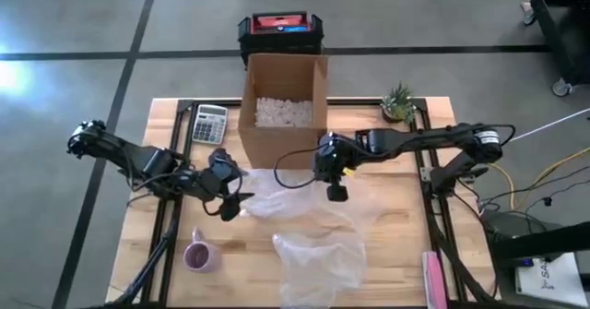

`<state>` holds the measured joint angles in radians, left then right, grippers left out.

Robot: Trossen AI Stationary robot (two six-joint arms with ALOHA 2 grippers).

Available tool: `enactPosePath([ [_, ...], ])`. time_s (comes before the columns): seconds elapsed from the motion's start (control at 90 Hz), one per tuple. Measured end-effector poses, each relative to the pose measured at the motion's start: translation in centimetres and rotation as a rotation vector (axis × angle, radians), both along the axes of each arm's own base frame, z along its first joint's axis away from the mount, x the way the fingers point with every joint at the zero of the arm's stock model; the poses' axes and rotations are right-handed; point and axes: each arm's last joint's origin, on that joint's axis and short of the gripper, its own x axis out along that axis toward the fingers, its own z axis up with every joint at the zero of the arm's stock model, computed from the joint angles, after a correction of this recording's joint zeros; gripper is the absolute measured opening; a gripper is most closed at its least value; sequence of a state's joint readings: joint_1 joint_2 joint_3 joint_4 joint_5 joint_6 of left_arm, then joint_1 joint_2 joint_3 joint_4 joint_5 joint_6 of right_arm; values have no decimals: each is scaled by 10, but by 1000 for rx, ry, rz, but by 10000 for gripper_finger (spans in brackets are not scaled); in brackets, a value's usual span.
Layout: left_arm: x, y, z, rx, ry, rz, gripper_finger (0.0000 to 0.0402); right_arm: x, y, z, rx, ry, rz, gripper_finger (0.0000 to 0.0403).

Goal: Wrap mug
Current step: Wrap the white mug with the bubble wrap

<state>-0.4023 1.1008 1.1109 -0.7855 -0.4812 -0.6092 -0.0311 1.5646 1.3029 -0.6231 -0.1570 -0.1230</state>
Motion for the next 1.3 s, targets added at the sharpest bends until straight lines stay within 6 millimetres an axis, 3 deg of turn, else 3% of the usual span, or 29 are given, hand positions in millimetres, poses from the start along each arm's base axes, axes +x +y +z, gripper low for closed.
enactPosePath([
  [0.111,1,-1,6,-25,1,-21,293,-1,4,-1,0,14,12,2],
  [0.244,-6,-3,34,-153,-15,-149,293,-4,4,-3,0,47,12,2],
  [0.467,-42,16,53,-42,241,54,293,-7,6,-7,7,89,9,2],
  [0.622,-32,6,59,-96,104,-5,293,-7,6,-7,11,86,1,2],
  [0.789,12,-29,24,-44,9,-181,293,-4,6,-7,12,61,-1,2],
  [1.056,71,-63,-47,118,191,-269,293,-3,6,-7,25,52,-20,2],
  [1.3,108,-77,-78,281,284,-186,293,-3,6,-6,24,50,-18,2],
])
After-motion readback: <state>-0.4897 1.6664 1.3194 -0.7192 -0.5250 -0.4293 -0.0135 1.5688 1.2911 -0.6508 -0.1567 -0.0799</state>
